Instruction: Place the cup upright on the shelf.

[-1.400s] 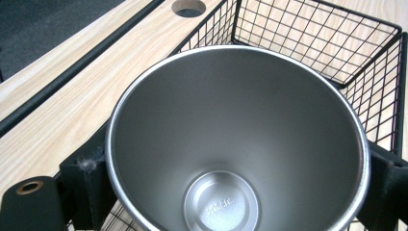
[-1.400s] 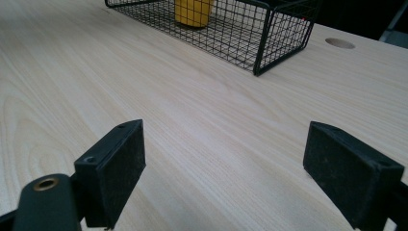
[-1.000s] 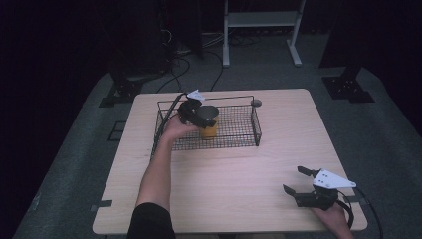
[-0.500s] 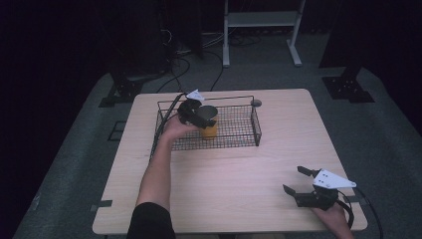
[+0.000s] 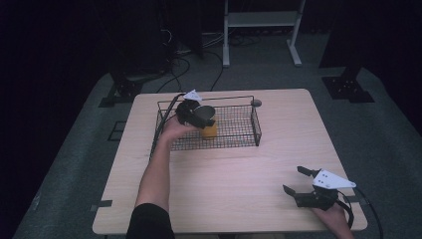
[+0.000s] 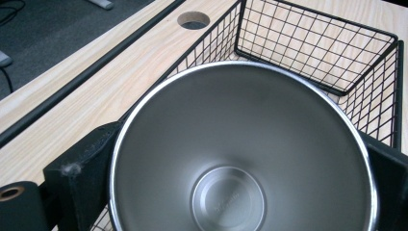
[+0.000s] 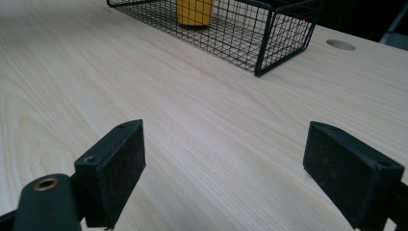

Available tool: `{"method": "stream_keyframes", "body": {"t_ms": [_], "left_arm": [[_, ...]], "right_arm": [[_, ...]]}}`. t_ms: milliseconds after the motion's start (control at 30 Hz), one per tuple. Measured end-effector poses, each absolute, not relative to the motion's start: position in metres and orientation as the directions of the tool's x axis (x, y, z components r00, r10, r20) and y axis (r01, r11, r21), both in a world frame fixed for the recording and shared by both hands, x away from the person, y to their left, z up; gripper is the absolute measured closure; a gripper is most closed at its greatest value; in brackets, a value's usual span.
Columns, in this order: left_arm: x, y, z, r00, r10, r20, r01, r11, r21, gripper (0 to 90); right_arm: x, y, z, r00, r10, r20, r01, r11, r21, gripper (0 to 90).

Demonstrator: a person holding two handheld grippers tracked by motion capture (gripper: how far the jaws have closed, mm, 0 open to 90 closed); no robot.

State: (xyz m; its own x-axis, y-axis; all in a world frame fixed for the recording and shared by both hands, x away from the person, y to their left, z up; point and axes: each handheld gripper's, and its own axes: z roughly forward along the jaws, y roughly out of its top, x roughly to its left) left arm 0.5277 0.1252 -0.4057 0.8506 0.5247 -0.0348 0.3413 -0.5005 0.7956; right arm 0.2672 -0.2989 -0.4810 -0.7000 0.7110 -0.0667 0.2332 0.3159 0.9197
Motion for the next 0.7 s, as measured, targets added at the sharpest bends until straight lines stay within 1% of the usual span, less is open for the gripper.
{"method": "stream_keyframes", "body": {"t_ms": [333, 467, 700], "left_arm": [[0.5275, 0.1296, -0.4035, 0.842, 0.539, -0.023, 0.337, -0.493, 0.802, 3.0], [0.5273, 0.1309, -0.4025, 0.845, 0.534, -0.031, 0.339, -0.491, 0.802, 2.7], [0.5264, 0.1323, -0.3987, 0.84, 0.542, -0.016, 0.334, -0.494, 0.803, 2.5]], "right_arm": [[0.2677, -0.2997, -0.481, -0.699, 0.713, -0.058, 0.238, 0.308, 0.921, 13.7], [0.2678, -0.2997, -0.481, -0.699, 0.713, -0.057, 0.239, 0.307, 0.921, 13.7], [0.2678, -0.2996, -0.481, -0.699, 0.713, -0.058, 0.238, 0.308, 0.921, 13.7]]}}
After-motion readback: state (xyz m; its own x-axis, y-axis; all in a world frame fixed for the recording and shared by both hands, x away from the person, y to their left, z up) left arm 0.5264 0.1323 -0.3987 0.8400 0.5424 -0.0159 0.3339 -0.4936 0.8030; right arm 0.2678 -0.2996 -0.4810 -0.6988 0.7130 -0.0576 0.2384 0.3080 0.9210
